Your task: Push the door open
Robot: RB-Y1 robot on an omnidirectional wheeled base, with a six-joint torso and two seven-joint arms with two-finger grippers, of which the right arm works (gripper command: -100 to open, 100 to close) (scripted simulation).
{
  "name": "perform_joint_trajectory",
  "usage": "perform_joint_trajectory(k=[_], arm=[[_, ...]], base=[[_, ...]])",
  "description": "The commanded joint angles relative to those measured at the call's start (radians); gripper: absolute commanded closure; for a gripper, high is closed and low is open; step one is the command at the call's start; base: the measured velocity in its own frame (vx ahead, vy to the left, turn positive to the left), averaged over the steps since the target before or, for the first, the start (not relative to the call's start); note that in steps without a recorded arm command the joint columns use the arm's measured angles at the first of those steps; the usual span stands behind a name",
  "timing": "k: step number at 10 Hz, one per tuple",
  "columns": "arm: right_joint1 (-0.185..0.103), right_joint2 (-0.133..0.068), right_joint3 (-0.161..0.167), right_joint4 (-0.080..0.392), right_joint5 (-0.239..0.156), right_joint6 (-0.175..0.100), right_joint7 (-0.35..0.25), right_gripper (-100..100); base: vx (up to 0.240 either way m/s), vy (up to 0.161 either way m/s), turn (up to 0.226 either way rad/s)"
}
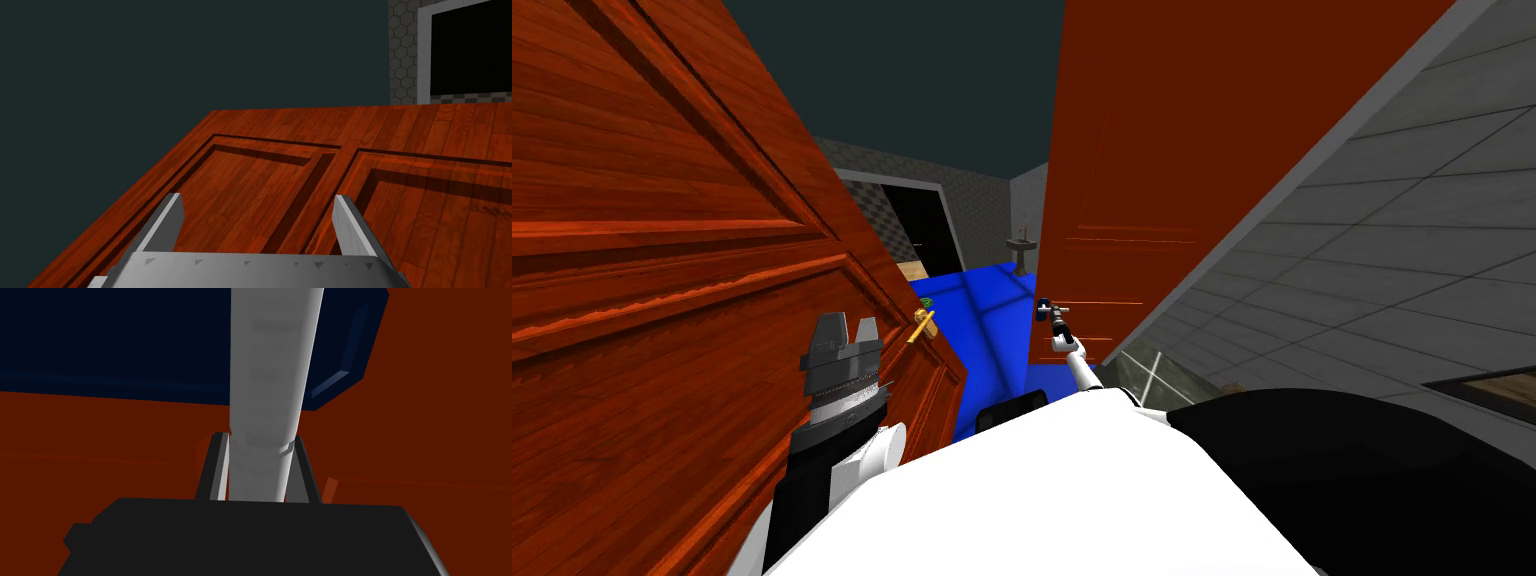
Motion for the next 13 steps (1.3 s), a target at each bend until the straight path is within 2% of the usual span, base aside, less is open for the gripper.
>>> perform_joint_trajectory(k=[1,4,6,9,13], arm=[[-0.023,-0.01,-0.032,0.016,-0.013,-0.019,0.033,100],[-0.041,-0.006,-0.057,0.034,-0.031,-0.03,0.072,100],[-0.062,0.0,-0.085,0.053,-0.05,-0.041,0.115,100],[-0.088,0.012,-0.121,0.078,-0.075,-0.057,0.172,100],[-0.125,0.038,-0.173,0.114,-0.111,-0.078,0.251,100]], base=[[0.197,-0.013,-0.088],[0.169,-0.004,-0.064],[0.148,-0.021,-0.125],[0.184,0.01,-0.122],[0.172,0.005,-0.1]])
